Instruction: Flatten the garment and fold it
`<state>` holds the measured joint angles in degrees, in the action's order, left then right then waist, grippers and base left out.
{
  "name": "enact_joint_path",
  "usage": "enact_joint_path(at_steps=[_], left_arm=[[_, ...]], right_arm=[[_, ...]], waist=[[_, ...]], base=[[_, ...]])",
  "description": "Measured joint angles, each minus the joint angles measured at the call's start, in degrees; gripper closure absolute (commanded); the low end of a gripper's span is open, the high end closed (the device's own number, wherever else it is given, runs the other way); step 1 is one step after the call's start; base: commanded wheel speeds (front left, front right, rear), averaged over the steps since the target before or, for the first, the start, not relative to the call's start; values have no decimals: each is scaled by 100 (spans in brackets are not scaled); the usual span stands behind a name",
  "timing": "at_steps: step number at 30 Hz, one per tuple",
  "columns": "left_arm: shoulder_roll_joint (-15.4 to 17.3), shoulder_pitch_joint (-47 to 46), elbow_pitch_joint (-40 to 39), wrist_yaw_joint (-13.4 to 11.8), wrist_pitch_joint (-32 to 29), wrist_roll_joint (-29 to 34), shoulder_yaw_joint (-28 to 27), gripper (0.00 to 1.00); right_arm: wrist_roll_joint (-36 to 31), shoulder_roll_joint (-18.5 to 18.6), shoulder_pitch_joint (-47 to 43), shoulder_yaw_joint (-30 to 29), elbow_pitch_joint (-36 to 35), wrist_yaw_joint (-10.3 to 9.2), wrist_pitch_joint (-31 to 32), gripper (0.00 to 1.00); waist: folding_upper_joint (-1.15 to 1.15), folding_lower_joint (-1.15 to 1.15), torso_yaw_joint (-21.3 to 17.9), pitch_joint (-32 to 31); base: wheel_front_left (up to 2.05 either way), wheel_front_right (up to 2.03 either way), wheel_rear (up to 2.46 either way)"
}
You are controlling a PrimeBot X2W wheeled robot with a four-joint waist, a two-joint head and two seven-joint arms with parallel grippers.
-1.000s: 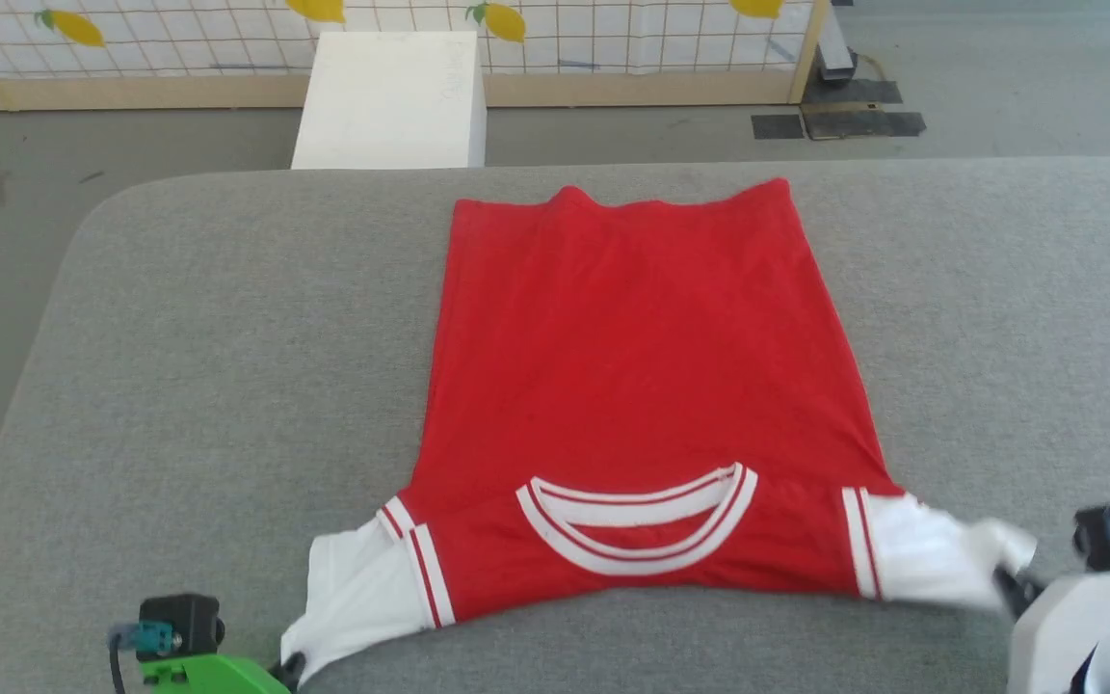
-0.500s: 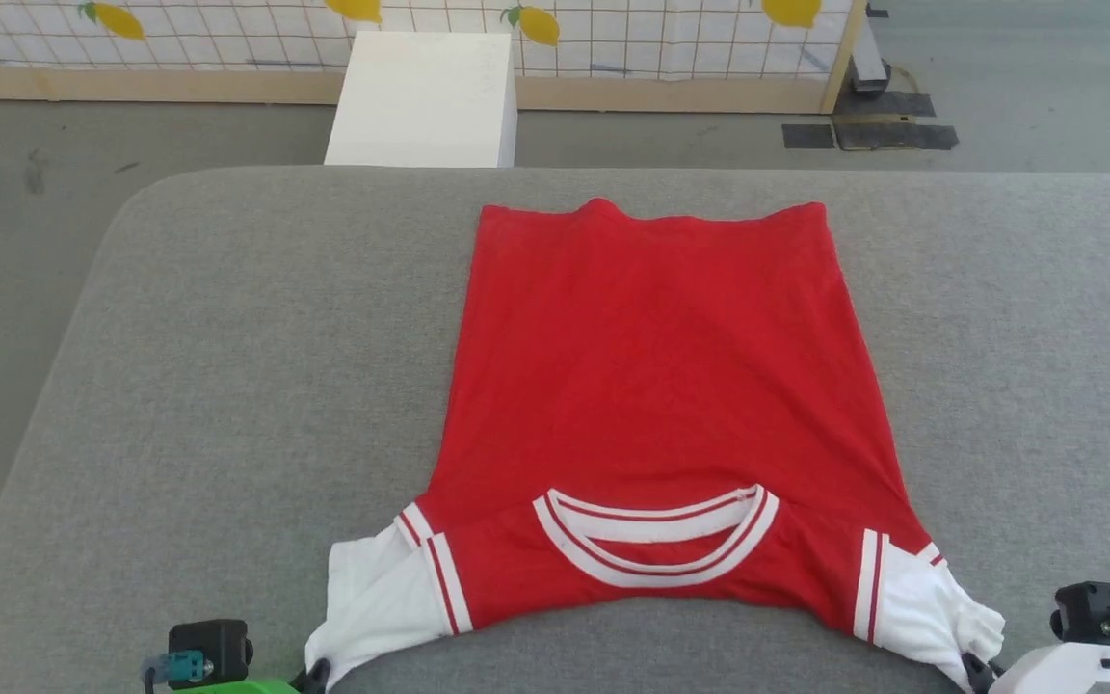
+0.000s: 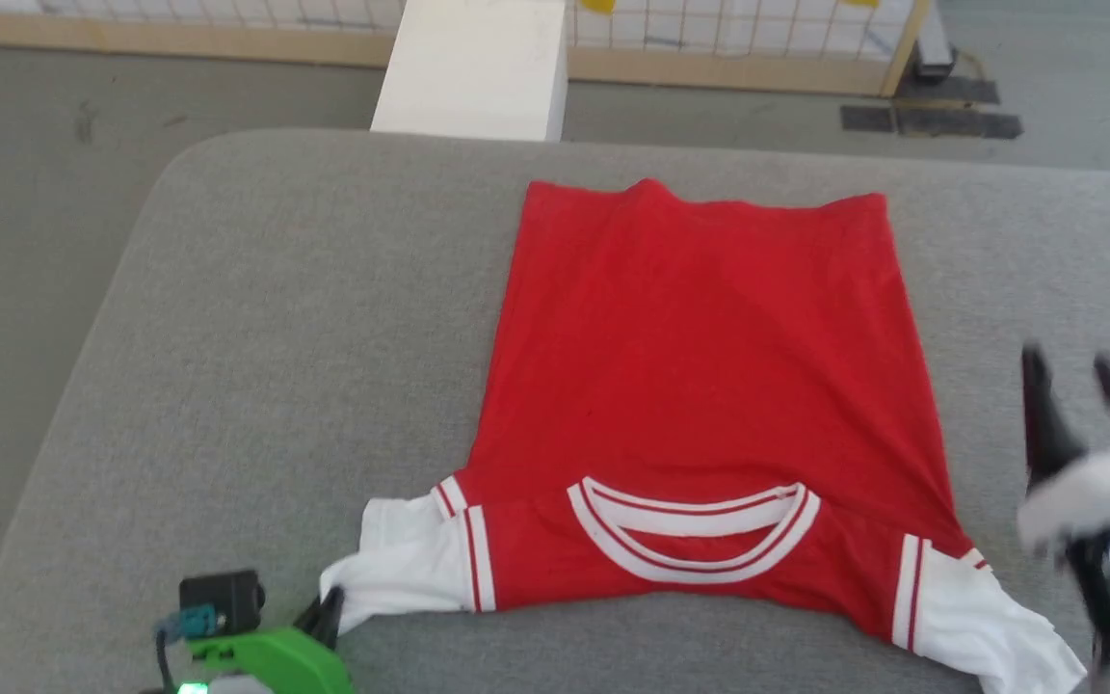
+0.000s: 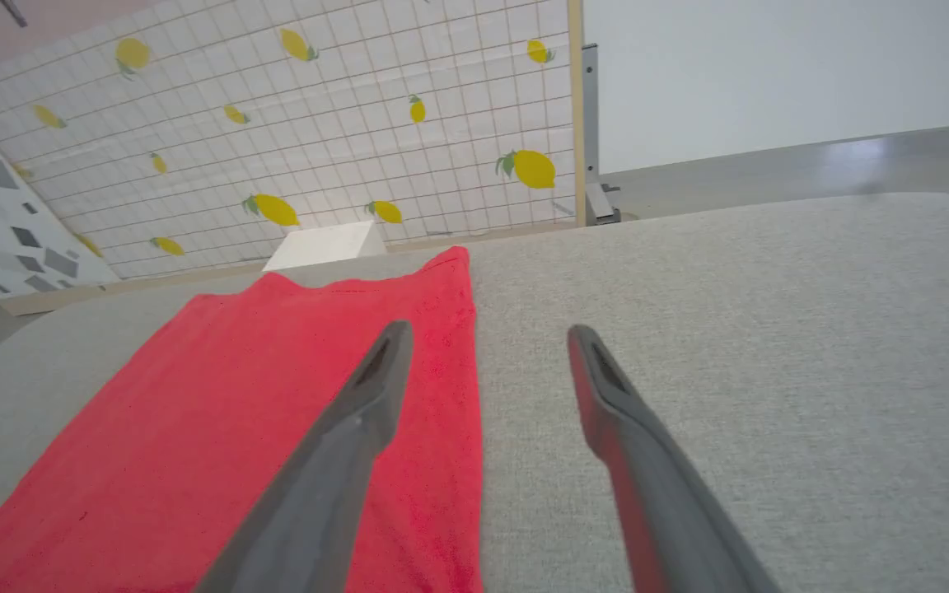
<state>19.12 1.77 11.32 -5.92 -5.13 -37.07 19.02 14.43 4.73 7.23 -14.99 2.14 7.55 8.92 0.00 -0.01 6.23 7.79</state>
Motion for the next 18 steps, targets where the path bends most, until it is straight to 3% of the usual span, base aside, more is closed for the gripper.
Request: enact_joint_path(at_steps=[9, 18], left_arm=[[-237, -584, -23, 133, 174, 124, 196, 100], [-492, -896, -333, 126, 247, 299, 414, 100]], right_arm=[[-214, 601, 2446, 52, 1750, 0, -309, 0], [-901, 1247, 4119, -85, 3314, 0, 786, 0]], waist=[[0, 0, 366, 559], [0, 1, 869, 1241]], base=[[0, 0, 0], [0, 0, 0]])
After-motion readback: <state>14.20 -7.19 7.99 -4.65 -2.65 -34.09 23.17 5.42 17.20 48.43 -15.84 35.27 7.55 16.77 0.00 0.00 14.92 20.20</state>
